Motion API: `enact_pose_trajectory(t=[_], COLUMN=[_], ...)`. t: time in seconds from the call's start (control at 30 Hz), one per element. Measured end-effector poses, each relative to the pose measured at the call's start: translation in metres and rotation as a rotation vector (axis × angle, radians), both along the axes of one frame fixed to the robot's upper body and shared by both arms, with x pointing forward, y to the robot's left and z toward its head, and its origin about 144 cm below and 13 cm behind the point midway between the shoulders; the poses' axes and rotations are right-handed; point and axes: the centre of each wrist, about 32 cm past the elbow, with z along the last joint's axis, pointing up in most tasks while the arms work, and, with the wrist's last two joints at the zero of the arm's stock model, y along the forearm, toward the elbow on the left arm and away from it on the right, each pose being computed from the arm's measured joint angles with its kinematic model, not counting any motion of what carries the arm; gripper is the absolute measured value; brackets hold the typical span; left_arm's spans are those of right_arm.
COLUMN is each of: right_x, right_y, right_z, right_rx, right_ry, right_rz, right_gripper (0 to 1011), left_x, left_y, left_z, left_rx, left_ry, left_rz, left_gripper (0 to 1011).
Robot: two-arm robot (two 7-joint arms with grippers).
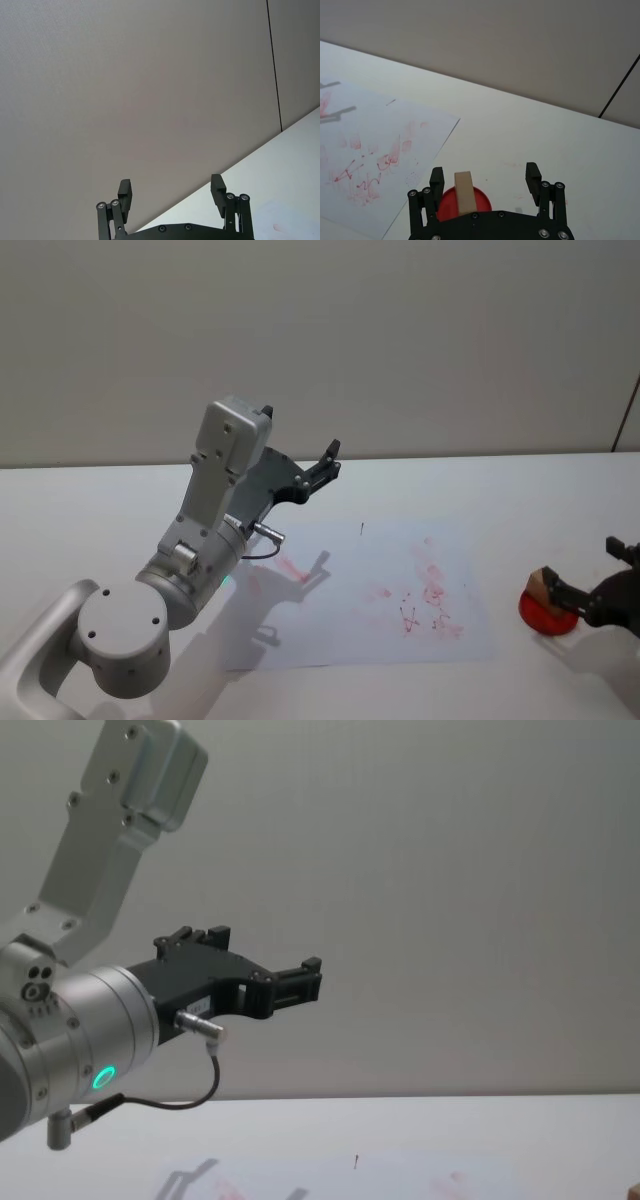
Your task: Use the one hand to pick up the stamp and affix it onto the A4 paper.
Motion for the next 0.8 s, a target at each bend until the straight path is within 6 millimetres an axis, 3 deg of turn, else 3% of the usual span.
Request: enact_pose_trajectory(t=[0.4, 0.8], right_x=[-0.006, 0.005], right_y=[0.002, 0.011], right_z=[-0.007, -0.012], right_rx=[-0.043, -0.064], right_ry=[0.056, 0.078], right_rz=[0.011, 0.035], right_gripper=[1001, 1001], left_x=[0.000, 0.000], left_y=[0.000, 0.000], left_z=[0.000, 0.000], left_rx=[0.000, 0.000], left_ry=[0.000, 0.000], left_rz=[0.000, 0.000], left_gripper=[1001, 1001])
